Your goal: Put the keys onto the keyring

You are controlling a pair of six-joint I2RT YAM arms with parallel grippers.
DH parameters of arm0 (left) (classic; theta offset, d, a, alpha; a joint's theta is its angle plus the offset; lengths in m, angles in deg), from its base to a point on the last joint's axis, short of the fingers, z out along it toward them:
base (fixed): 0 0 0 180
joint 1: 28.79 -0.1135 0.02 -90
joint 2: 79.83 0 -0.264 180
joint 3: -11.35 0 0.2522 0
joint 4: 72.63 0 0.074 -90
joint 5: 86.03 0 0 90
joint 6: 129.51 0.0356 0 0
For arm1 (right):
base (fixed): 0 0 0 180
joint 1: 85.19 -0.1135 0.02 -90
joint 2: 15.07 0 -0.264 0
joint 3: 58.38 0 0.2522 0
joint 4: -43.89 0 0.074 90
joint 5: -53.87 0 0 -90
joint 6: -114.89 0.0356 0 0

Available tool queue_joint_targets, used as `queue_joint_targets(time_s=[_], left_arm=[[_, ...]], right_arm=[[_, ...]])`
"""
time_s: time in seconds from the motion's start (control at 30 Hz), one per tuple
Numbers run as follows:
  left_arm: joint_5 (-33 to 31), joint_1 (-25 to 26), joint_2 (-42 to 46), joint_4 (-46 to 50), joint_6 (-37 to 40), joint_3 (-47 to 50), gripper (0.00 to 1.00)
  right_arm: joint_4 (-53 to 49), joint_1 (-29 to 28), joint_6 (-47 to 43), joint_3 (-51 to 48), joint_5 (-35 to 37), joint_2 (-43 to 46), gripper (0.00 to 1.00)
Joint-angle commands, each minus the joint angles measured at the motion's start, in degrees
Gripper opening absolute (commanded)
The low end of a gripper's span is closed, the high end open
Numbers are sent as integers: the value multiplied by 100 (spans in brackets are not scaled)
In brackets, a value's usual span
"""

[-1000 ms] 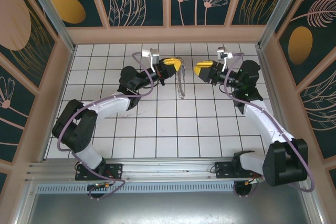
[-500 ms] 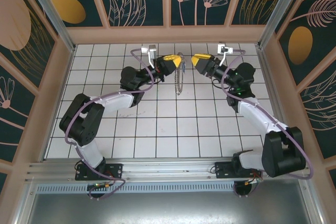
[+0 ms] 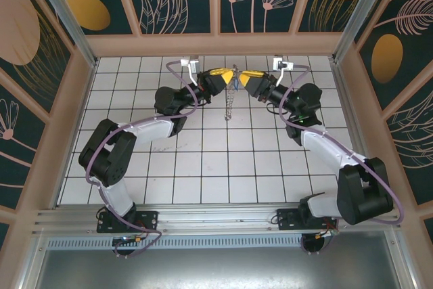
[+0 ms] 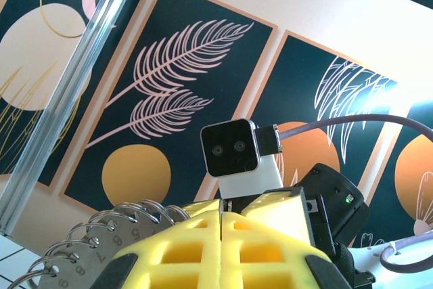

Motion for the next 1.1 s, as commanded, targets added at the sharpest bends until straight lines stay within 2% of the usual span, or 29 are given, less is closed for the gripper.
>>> queue_joint_targets(time_s=[0.0,0.13,0.67,0.7,0.8,0.83,0.93,1.07], left_arm=[[-77,-39,-9,-456,-117,-180,0],[-93,-43,-9,-455,-117,-172,0],[-148,-47,-36,-480,-145,-195,0],[-162,-47,-35,-482,-155,-197,0],[-201,-57,-37,-482,-200,-190,0],[-216,-65,-53,-482,-215,-189,0],[-270,-57,-66,-512,-307,-190,0],[-348,-56,-89,-526,-487,-172,0]], right_arm=[[396,-57,54,-17,-11,-73,14],[427,-127,72,16,-69,-149,0],[186,-298,-85,-34,-62,-241,0],[41,-271,-163,-49,-13,-148,3],[-265,-130,-327,-125,76,156,25],[-323,-70,-348,-148,76,249,28],[-440,117,-352,-210,199,533,33],[-447,199,-209,-37,383,597,36]])
